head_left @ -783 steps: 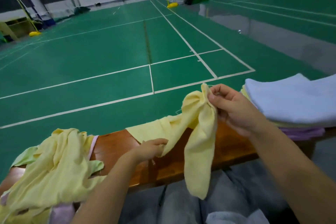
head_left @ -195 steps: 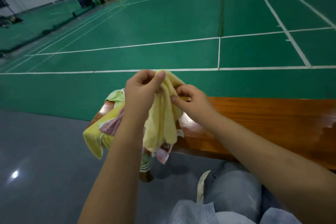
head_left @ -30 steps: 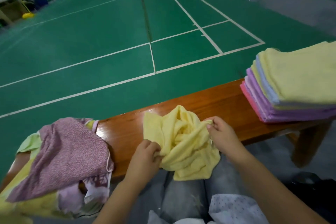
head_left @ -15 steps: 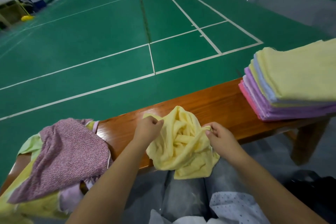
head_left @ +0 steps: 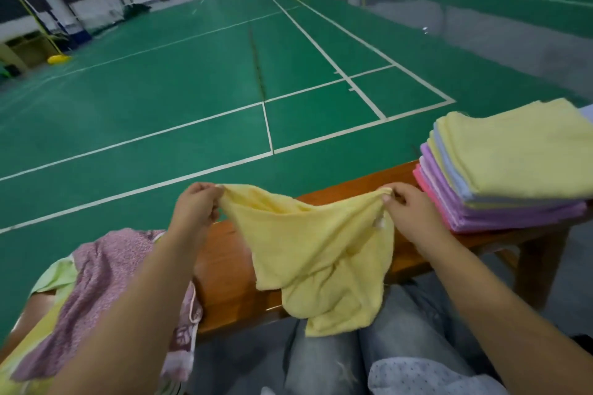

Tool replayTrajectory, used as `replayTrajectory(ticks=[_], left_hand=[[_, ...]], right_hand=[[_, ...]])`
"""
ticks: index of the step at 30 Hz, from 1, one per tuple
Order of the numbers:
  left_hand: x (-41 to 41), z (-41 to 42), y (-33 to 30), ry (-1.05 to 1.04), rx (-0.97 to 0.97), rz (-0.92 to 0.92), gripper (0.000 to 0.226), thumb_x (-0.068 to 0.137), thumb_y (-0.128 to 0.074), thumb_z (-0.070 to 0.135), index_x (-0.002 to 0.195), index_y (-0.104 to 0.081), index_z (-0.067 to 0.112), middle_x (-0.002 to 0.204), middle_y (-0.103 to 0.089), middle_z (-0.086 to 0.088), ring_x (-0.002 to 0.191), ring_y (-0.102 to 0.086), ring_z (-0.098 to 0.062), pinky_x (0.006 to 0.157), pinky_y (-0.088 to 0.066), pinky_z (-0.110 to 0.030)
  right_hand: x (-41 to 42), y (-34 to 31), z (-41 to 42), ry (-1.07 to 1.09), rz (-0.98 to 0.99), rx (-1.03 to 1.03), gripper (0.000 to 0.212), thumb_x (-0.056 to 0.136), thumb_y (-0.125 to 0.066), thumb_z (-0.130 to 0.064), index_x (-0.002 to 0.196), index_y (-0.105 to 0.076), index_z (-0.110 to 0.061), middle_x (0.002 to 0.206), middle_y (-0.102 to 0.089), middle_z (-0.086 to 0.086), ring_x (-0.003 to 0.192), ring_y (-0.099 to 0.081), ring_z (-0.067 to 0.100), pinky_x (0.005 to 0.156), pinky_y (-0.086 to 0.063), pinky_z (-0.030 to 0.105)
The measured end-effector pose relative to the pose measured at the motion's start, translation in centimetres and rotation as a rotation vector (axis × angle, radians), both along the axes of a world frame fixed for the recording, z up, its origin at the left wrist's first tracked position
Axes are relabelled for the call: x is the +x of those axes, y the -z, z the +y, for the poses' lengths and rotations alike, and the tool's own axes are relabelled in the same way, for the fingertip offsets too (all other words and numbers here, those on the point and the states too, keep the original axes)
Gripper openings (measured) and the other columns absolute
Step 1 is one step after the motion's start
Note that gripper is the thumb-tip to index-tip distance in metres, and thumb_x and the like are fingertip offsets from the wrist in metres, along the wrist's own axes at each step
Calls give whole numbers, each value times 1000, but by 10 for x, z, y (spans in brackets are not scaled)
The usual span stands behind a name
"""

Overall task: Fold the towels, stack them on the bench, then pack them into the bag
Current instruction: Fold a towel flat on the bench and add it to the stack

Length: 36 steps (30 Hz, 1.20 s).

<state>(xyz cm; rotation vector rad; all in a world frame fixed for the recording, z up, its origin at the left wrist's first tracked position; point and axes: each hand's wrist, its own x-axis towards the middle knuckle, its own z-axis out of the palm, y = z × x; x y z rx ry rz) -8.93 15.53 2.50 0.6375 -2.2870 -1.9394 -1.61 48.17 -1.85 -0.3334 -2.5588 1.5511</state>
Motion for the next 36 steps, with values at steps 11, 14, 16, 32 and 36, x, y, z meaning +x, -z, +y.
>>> replayTrajectory(ticks=[11, 14, 16, 32, 36], left_hand=[[1, -30, -148, -28, -42, 567, 24, 89, -57, 5, 72, -51, 21, 74, -54, 1, 70, -52, -11, 66, -42, -24], [11, -30, -163, 17, 13, 620, 23, 89, -51, 3, 71, -47, 18, 69, -47, -4, 62, -48, -15, 61, -43, -28], [17, -29, -166, 83, -16, 612, 24, 92, -51, 4, 73, -46, 18, 67, -46, -3, 58, -47, -14, 58, -42, -28], [22, -57, -152, 390, 259, 565, 42, 45, -89, 39, 78, -78, 16, 70, -71, 1, 56, -62, -5, 56, -54, -16], [23, -55, -154, 352, 164, 532, 19, 59, -79, 18, 77, -77, 12, 70, -69, 3, 61, -61, -5, 59, -53, -13]], right_hand=[[-64, -174, 3, 26, 414, -283, 25, 99, -41, -9, 80, -53, -22, 67, -51, -1, 39, -47, 0, 49, -41, 23], [-66, -194, 4, -1, 450, -355, 27, 100, -38, -7, 80, -50, -21, 71, -50, 1, 38, -50, 0, 41, -37, 18], [-66, -198, 6, -3, 455, -441, 28, 101, -35, -5, 80, -48, -18, 73, -51, 3, 40, -55, 2, 36, -35, 15], [-70, -197, 19, -122, 390, -355, 17, 95, -55, -10, 107, -63, -2, 65, -59, 1, 42, -53, -1, 44, -45, 12], [-68, -189, 26, -110, 469, -124, 16, 89, -64, -14, 103, -69, -8, 78, -65, 0, 59, -57, -1, 56, -46, 10]])
